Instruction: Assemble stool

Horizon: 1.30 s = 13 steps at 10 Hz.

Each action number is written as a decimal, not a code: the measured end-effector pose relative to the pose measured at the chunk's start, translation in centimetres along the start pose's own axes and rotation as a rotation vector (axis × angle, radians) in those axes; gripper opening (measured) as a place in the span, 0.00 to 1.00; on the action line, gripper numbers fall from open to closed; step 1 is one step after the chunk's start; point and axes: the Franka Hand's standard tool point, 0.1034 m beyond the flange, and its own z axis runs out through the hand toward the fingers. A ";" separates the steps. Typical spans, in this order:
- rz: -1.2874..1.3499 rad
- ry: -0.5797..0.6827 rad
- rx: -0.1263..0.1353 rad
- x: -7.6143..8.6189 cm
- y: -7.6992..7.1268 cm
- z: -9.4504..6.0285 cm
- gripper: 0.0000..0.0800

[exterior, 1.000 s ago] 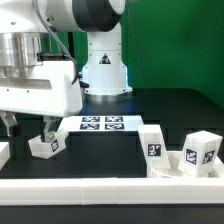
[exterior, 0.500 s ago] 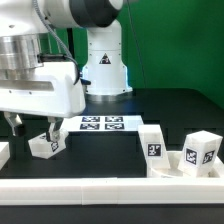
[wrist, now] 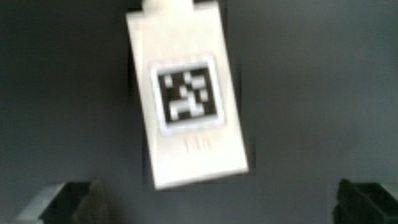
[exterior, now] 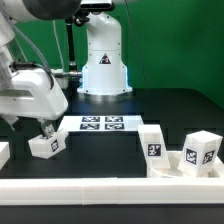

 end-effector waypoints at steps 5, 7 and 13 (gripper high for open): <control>0.001 -0.282 -0.014 -0.5 0.4 1.4 0.81; 0.004 -0.351 -0.026 -0.2 0.8 2.7 0.81; 0.010 -0.347 -0.034 0.0 1.1 4.1 0.81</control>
Offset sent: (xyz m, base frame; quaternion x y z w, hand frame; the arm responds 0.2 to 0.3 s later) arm 0.0078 0.0049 -0.0036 -0.0065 -0.1135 -0.0226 0.9933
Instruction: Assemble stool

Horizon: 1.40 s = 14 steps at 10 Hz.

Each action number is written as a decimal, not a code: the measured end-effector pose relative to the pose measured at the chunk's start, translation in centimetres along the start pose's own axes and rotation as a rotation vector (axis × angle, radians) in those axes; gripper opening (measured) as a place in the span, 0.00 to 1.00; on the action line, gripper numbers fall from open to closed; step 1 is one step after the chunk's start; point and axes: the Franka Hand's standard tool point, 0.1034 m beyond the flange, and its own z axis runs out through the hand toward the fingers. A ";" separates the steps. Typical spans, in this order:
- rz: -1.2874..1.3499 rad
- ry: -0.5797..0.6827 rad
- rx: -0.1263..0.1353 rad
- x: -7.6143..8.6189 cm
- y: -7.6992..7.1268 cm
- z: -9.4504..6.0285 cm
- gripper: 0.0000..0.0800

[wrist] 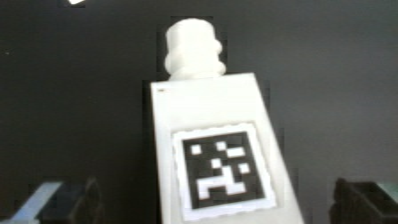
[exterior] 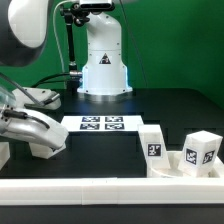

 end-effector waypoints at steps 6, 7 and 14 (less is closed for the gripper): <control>0.001 0.006 -0.003 0.2 0.0 0.6 0.50; 0.000 0.005 -0.004 0.2 0.0 0.6 0.50; 0.008 0.070 -0.024 -4.6 -4.6 -3.8 0.42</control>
Offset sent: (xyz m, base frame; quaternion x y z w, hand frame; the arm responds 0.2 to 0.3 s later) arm -0.0035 0.0051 -0.0069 0.0023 0.0058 0.0087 0.9999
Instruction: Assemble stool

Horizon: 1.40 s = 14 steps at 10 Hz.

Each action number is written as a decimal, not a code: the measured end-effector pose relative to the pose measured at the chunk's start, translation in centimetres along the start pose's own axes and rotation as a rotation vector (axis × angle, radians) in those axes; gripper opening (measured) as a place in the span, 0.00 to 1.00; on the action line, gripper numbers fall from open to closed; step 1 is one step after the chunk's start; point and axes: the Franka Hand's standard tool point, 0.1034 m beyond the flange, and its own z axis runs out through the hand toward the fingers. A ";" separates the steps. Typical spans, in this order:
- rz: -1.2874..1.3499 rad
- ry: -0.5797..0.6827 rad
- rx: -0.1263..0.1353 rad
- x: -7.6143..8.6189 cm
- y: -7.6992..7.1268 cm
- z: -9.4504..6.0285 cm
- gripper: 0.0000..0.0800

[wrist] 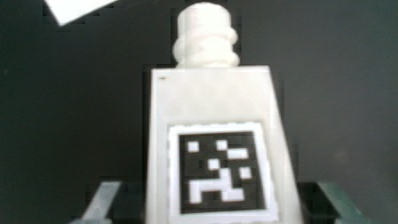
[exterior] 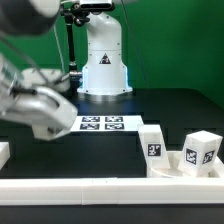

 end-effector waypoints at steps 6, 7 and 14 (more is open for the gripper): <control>0.101 0.099 -0.040 -4.0 -8.9 -0.2 0.42; 0.103 0.100 -0.039 -3.9 -8.8 -0.3 0.42; -0.050 0.670 -0.043 -5.1 -13.8 -1.6 0.42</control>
Offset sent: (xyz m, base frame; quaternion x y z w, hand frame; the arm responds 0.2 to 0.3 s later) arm 0.0007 0.0885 0.0256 -0.0129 0.0257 0.1353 0.9904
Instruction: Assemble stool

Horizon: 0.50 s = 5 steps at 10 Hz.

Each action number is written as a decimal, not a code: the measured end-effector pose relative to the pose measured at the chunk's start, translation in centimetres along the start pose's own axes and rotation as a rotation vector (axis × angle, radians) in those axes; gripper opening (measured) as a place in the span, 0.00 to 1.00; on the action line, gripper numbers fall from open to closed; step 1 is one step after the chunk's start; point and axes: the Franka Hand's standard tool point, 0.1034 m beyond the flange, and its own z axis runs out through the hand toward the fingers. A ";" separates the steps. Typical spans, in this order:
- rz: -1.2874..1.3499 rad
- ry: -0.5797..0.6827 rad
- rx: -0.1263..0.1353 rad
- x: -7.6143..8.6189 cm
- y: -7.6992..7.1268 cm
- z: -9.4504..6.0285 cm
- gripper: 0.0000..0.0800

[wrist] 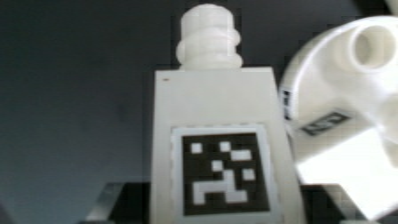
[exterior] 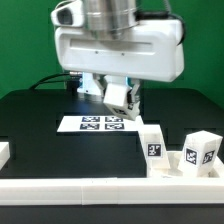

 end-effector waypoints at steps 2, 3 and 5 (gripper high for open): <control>0.020 0.081 0.036 -2.3 -1.4 0.2 0.42; 0.036 0.150 0.061 -2.8 -2.6 0.3 0.42; 0.039 0.236 0.103 -2.9 -3.6 0.5 0.42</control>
Offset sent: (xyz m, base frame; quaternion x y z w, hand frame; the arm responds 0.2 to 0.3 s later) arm 0.0000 0.0000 0.0000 0.0000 0.1296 0.0000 0.9916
